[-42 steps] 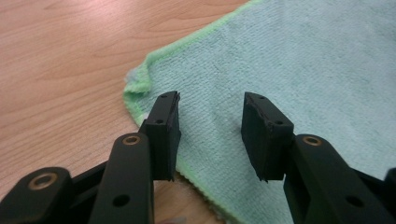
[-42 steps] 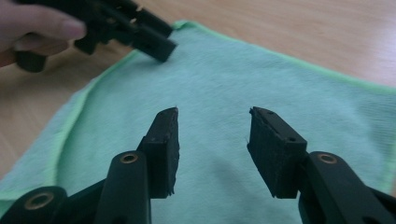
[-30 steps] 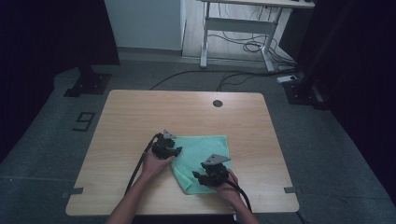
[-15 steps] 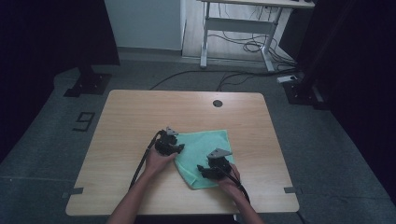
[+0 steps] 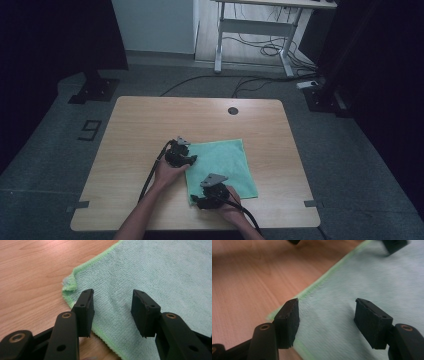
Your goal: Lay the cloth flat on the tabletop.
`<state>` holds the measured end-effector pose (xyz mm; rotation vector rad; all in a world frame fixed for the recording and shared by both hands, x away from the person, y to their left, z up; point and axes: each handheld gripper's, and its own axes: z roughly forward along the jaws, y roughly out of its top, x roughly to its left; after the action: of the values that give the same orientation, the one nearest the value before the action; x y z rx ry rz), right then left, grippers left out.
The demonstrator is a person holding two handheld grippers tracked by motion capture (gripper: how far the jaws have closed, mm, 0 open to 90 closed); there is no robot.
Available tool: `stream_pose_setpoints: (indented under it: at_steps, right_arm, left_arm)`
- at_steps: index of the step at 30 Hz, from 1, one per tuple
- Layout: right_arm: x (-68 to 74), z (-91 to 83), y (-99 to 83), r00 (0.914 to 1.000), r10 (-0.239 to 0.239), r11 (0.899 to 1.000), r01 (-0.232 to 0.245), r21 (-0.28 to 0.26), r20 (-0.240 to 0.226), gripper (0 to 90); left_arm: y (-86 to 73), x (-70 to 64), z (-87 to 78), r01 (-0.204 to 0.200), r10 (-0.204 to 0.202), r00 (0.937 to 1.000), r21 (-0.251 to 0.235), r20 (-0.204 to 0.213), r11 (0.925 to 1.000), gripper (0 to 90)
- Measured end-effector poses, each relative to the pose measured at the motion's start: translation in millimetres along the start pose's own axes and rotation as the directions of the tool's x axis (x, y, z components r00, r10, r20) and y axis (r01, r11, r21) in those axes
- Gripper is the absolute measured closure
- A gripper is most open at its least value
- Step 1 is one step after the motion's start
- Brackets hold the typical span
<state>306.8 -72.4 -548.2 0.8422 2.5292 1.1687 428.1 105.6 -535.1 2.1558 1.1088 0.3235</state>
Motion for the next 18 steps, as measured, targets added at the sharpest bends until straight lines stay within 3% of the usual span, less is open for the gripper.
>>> stream_pose_setpoints:
  at_steps: [4,11,15,18]
  right_arm:
    - [7.0,4.5,0.8,0.9999,-0.012,1.0,0.012,0.001,0.0,34.4]
    - [13.3,3.9,-3.1,0.9998,-0.007,1.0,0.007,-0.016,0.018,34.1]
    - [13.8,4.6,-2.5,0.9998,-0.004,1.0,0.005,-0.017,0.018,33.9]
    - [13.7,4.5,-2.4,0.9998,0.003,1.0,-0.003,-0.017,0.017,34.0]
  left_arm:
    - [-3.0,4.6,-4.1,0.0,0.0,0.9998,-0.001,-0.019,1.0,53.2]
    - [-0.4,21.3,3.7,0.049,-0.05,0.998,-0.024,-0.038,0.9985,55.8]
    - [5.5,23.6,7.9,0.049,-0.05,0.9973,-0.02,-0.054,0.9986,57.3]
    - [9.4,21.1,0.9,0.038,-0.041,0.9976,-0.055,-0.055,0.9978,60.5]
